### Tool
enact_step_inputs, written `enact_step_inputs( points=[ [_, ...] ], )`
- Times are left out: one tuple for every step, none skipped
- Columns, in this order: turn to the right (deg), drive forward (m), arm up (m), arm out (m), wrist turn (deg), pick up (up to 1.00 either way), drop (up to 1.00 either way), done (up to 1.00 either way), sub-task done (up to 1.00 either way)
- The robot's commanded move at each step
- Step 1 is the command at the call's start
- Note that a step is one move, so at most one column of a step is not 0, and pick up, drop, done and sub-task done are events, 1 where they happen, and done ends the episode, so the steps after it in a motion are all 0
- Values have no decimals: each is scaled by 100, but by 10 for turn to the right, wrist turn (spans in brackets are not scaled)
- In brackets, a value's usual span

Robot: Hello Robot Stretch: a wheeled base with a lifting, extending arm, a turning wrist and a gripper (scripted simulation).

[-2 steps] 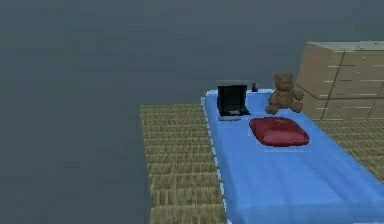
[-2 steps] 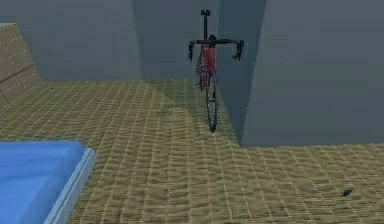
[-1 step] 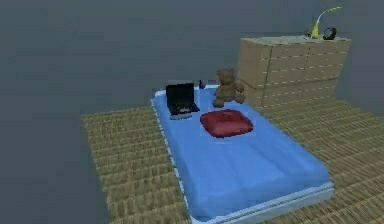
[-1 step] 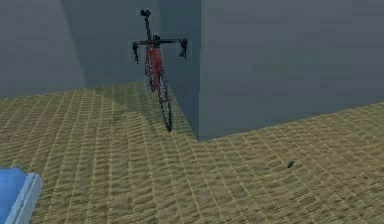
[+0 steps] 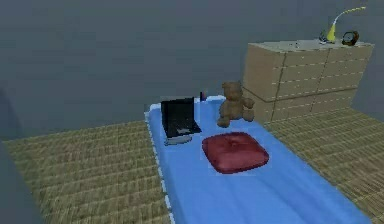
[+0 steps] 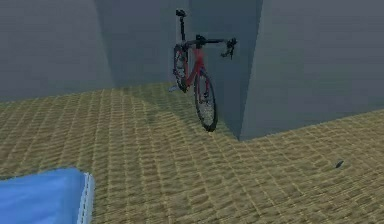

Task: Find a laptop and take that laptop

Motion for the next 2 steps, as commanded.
enact_step_inputs(
  points=[
    [-270, 0, 0, 0, 0, 0, 0, 0, 0],
    [0, 100, 0, 0, 0, 0, 0, 0, 0]
  ],
)
